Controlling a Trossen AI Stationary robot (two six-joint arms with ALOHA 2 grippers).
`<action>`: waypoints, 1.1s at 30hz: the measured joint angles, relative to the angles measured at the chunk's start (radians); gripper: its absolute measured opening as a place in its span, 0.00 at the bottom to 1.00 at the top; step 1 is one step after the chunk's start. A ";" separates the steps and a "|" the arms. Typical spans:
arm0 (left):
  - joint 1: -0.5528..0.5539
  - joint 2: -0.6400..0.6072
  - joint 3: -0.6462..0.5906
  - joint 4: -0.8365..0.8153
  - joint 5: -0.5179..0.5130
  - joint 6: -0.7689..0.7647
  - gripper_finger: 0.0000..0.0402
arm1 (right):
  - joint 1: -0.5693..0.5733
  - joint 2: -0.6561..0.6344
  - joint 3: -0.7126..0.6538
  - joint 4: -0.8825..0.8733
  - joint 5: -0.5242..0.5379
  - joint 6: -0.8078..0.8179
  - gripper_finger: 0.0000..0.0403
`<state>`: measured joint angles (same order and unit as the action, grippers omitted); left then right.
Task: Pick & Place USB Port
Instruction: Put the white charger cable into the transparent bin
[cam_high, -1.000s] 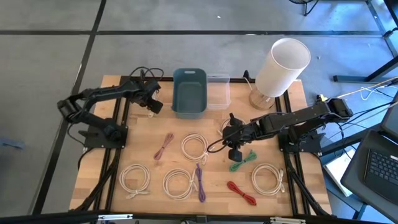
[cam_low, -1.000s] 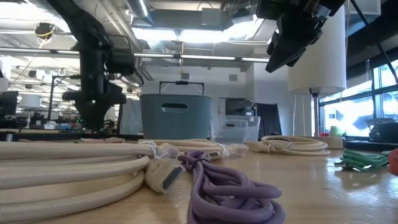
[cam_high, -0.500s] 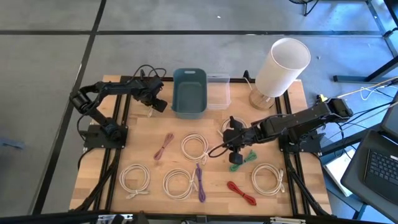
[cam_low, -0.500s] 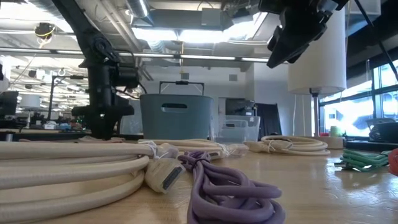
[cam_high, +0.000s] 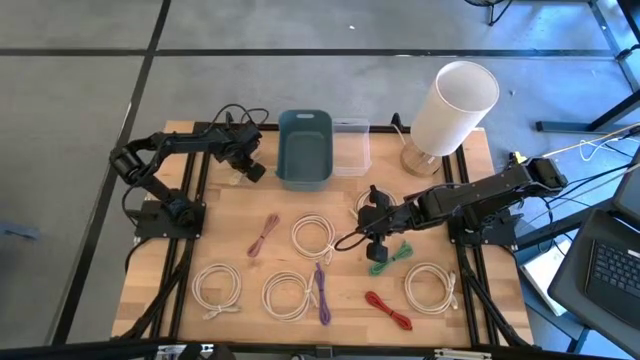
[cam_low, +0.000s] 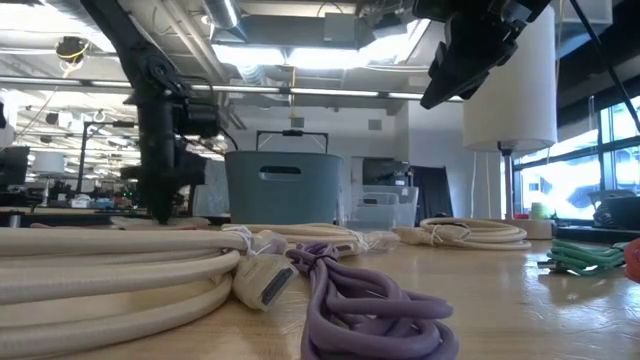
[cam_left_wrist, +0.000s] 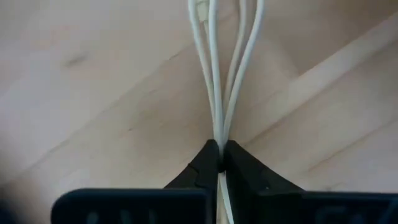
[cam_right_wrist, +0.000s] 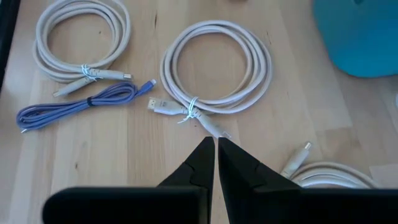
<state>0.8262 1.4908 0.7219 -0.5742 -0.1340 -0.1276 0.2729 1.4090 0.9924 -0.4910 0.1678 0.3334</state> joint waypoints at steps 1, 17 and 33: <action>0.001 -0.034 0.000 -0.008 -0.006 0.005 0.02 | 0.000 0.000 0.000 0.000 0.000 0.000 0.06; -0.203 -0.718 -0.087 0.385 0.451 0.081 0.01 | 0.005 0.000 0.000 0.000 0.075 0.007 0.06; -0.664 -0.808 -0.466 1.463 0.570 0.069 0.01 | 0.095 0.004 -0.001 0.386 0.328 -0.209 0.06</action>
<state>0.1622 0.6828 0.2563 0.8893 0.4358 -0.0587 0.3675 1.4133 0.9916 -0.1048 0.4957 0.1244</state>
